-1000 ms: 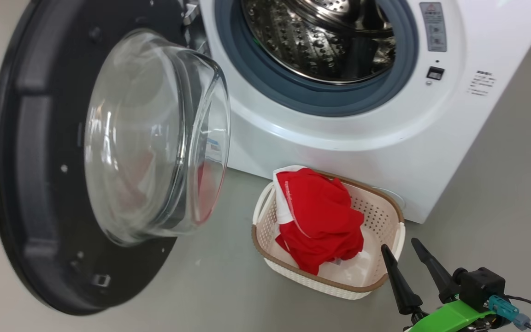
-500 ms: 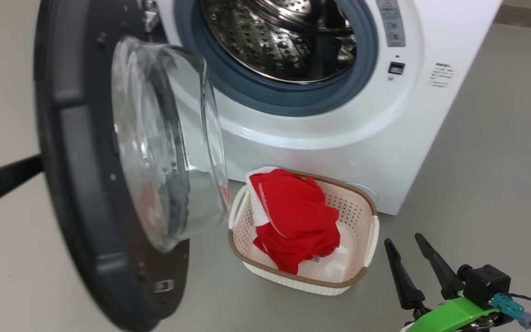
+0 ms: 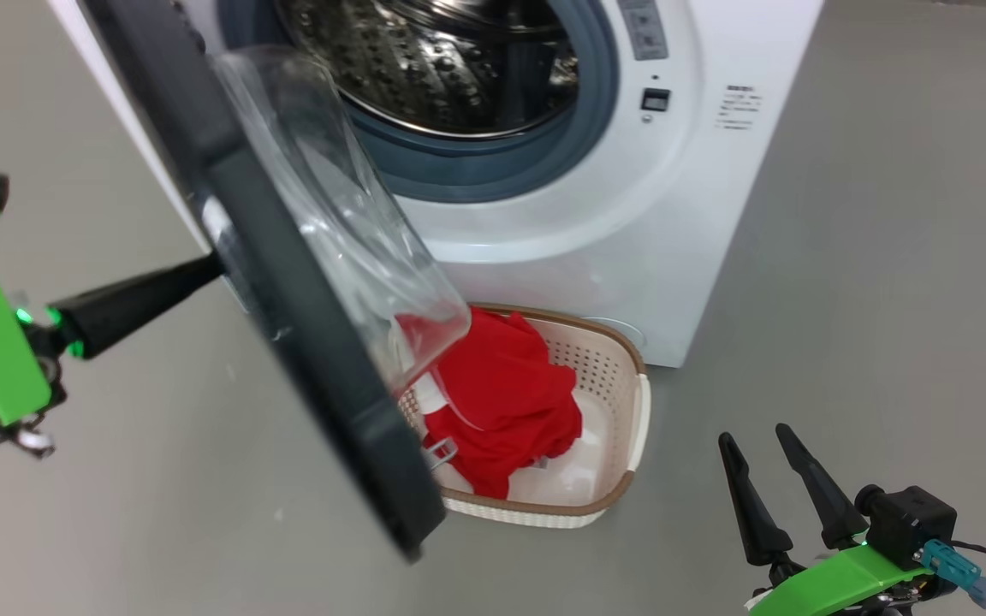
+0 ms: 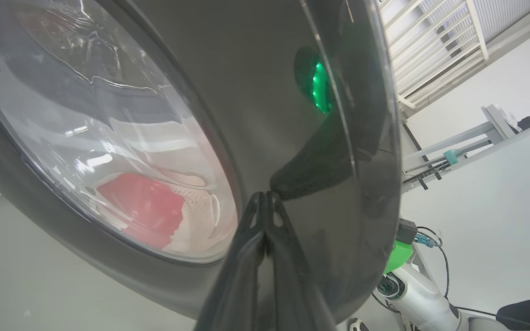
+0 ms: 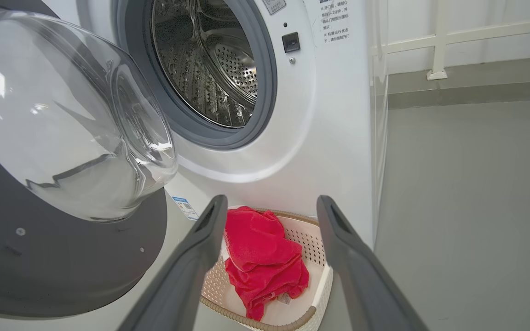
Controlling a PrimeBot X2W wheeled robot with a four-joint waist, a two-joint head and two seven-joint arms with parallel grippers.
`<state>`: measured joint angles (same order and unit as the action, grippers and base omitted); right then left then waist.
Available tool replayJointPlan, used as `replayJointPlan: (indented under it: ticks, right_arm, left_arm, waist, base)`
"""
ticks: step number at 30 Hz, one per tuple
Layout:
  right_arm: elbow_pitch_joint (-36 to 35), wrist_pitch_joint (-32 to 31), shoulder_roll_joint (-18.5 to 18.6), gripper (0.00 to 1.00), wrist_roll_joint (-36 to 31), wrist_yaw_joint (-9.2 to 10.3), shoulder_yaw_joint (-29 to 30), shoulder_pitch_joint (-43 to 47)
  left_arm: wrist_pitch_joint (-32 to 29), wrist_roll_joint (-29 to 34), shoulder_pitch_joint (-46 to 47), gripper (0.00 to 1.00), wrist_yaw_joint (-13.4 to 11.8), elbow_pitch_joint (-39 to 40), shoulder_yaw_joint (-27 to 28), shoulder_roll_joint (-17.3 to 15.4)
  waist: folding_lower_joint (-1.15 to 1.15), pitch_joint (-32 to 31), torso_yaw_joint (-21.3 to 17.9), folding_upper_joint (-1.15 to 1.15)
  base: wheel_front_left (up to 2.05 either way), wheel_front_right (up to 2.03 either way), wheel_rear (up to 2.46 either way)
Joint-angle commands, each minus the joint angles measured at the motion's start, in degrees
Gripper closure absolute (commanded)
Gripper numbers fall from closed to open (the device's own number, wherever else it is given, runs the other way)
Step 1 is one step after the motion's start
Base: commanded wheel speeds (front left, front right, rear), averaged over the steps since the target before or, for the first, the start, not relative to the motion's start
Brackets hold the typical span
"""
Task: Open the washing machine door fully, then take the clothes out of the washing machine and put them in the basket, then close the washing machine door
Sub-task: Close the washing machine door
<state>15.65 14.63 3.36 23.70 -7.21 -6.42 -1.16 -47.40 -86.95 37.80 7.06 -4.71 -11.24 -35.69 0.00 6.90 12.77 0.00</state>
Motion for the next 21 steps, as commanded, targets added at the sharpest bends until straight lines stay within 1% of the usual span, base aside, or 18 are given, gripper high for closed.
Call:
replayJointPlan:
  ticks: [1,12,21]
  right_arm:
    - [-1.67,0.37,-0.04,0.0,-0.52,-0.28,-1.07,-1.36]
    - [-2.31,0.37,-0.38,0.0,-0.6,-0.28,-0.55,-2.64]
    - [-2.85,0.37,-0.46,0.0,0.6,-0.28,-0.8,-3.74]
  left_arm:
    - [1.31,0.68,3.88,1.0,0.43,2.13,2.02,-1.82]
    - [8.71,3.37,7.79,1.0,0.43,0.81,-1.03,0.63]
    - [15.33,5.44,12.37,1.0,0.43,-3.37,-4.39,1.93]
  waist:
    - [0.0,0.92,-1.77,0.0]
    - [0.0,2.63,-5.59,0.0]
    - [0.0,4.64,-9.27,0.0]
  base:
    - [0.0,0.0,0.0]
    - [0.0,0.0,0.0]
    - [0.0,0.0,0.0]
